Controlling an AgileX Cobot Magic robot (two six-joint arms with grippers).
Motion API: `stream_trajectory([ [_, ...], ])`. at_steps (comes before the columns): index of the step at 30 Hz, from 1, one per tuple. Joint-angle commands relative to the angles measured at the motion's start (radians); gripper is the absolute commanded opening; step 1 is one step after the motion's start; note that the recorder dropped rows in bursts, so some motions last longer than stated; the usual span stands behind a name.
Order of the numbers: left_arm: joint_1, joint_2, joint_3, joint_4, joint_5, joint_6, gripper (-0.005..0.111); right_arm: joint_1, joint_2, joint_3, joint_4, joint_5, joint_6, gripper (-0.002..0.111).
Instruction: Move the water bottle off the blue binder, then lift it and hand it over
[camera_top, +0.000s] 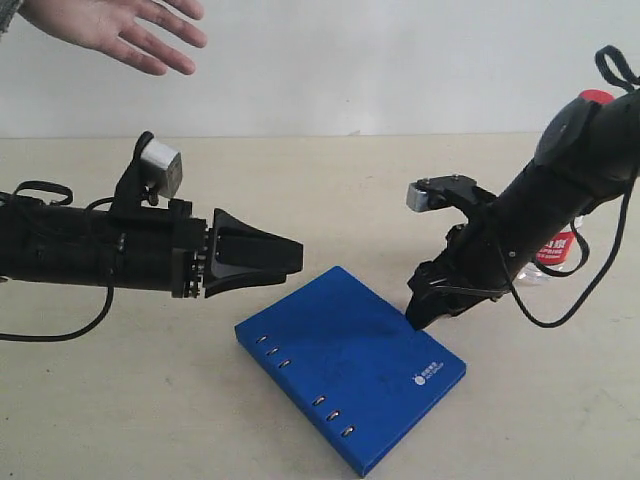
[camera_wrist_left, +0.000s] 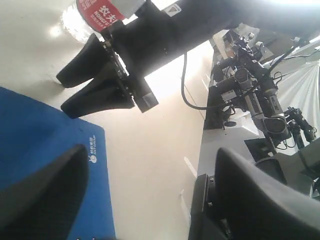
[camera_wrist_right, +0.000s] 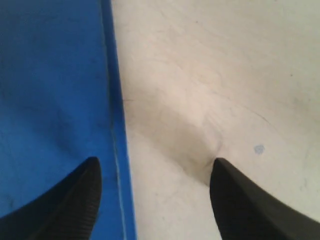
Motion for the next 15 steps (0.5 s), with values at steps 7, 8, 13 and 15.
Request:
stream_trajectory([
  [7,-0.001,-0.006,-0.002,-0.013,-0.19,-0.096,0.066,-0.001,0.004,0.003,0.099,0.112,-0.081,0.059],
  [8,-0.001,-0.006,0.006,-0.002,-0.299,-0.146,0.066,-0.001,0.004,0.003,0.104,0.119,-0.083,0.059],
  [13,0.0,-0.006,0.082,-0.002,-0.427,-0.232,0.066,-0.001,0.004,0.003,0.185,0.198,-0.132,0.059],
  [15,-0.002,-0.004,0.122,-0.013,-0.432,-0.228,0.066,-0.001,0.004,0.003,0.191,0.21,-0.143,0.059],
])
